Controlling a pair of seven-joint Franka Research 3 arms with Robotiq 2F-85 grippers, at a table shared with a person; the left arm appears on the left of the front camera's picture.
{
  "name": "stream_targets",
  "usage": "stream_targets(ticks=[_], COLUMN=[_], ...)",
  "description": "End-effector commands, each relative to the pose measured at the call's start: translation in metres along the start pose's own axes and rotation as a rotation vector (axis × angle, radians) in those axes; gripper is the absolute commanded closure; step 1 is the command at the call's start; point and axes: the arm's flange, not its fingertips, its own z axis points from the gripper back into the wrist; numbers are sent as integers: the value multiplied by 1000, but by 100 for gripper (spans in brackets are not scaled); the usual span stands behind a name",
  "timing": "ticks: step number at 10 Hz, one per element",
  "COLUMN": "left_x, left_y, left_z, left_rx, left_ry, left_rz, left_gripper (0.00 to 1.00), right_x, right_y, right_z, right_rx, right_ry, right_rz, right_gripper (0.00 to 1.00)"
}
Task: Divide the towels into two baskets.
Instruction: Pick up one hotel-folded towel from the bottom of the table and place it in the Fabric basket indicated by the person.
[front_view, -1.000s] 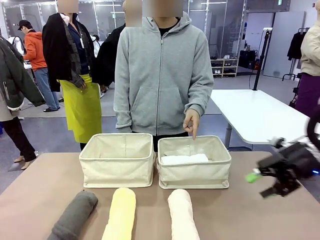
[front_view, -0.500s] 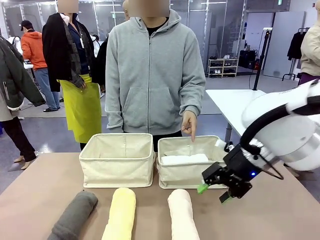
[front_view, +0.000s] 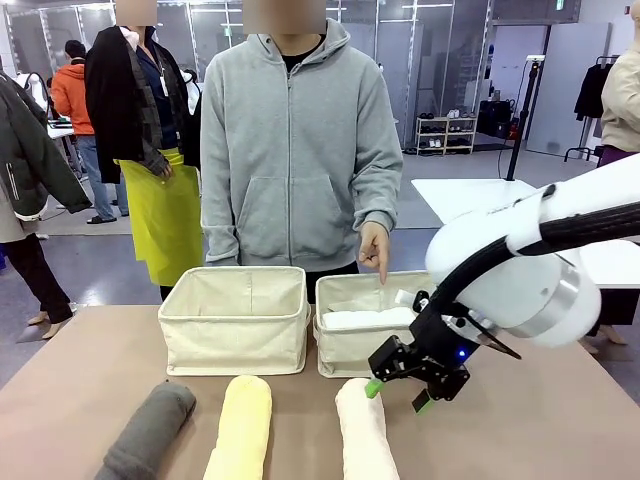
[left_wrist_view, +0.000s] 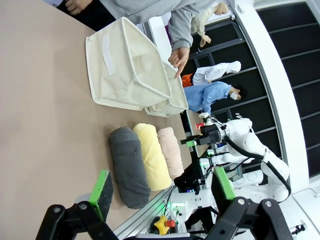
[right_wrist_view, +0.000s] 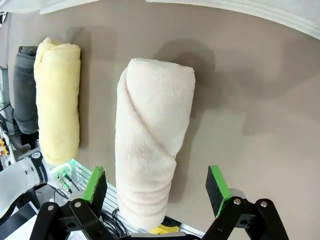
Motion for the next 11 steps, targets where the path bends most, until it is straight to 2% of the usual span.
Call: stream_targets(ticks=[1, 9, 11], left_x=[1, 1, 1], left_y=[-1, -1, -1], left_z=[3, 3, 3], left_rx=[-17, -17, -17], left_ry=[-12, -12, -12], left_rz=[-3, -3, -3], left_gripper=[0, 0, 0], right_x=[9, 6, 5], right_y=[16, 42, 40], right_z=[-15, -78, -86], right_rx=[-48, -159, -185], right_ry=[-18, 7, 16], right_rz=[-32, -3, 5], right_gripper=[0, 0, 10])
